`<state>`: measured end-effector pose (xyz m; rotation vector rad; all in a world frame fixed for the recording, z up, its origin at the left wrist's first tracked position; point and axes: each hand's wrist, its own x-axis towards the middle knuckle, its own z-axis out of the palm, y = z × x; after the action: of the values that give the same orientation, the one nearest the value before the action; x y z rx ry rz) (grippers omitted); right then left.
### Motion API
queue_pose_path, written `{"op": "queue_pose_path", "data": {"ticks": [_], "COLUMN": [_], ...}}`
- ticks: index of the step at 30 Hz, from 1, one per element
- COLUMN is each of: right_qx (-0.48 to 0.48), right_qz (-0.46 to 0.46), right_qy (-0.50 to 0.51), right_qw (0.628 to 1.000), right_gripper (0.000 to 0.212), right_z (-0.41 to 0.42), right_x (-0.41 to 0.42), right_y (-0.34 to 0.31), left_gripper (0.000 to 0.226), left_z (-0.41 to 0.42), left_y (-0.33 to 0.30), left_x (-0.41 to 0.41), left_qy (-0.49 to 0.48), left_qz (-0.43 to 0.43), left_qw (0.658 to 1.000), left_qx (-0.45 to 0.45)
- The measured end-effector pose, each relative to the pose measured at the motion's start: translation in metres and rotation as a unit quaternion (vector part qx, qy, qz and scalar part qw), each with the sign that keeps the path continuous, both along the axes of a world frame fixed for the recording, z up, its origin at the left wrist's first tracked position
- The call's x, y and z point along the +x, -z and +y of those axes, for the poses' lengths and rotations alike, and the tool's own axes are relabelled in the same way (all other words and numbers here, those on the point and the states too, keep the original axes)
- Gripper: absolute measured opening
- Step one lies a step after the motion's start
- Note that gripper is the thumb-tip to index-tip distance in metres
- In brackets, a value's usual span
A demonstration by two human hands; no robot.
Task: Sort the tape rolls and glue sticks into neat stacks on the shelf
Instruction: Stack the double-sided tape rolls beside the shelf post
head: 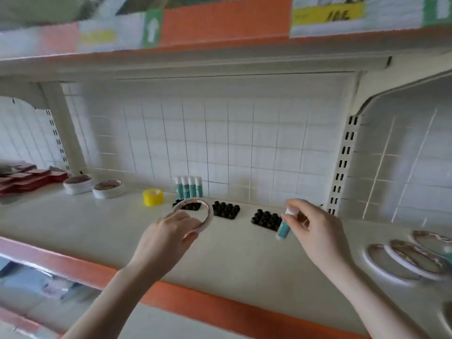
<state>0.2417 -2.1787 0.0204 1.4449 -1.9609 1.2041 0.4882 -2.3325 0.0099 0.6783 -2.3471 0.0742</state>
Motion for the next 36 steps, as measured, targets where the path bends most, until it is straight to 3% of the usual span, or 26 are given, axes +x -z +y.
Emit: {"op": "queue_pose_path", "data": {"ticks": [7, 16, 22, 36], "right_qx": [0.031, 0.079, 0.079, 0.16], "right_qz": [-0.023, -0.066, -0.088, -0.025], "right_qy": [-0.002, -0.007, -0.035, -0.009], "right_qw": [0.999, 0.995, 0.992, 0.987], "right_gripper": [0.013, 0.019, 0.01, 0.015], "right_z": [-0.109, -0.198, -0.248, -0.308], "right_x": [0.079, 0.12, 0.127, 0.117], "right_y": [-0.001, -0.007, -0.01, 0.003], "left_gripper": [0.011, 0.018, 0.005, 0.018], "left_z": [-0.102, -0.18, -0.201, -0.21], "left_y": [0.0, 0.02, 0.041, 0.054], "left_x": [0.083, 0.127, 0.13, 0.129], "left_qy": [-0.012, -0.037, -0.051, -0.059], "left_qz": [-0.011, 0.009, 0.033, 0.078], "left_qw": [1.0, 0.995, 0.994, 0.988], "left_qx": [-0.012, 0.09, 0.094, 0.116]}}
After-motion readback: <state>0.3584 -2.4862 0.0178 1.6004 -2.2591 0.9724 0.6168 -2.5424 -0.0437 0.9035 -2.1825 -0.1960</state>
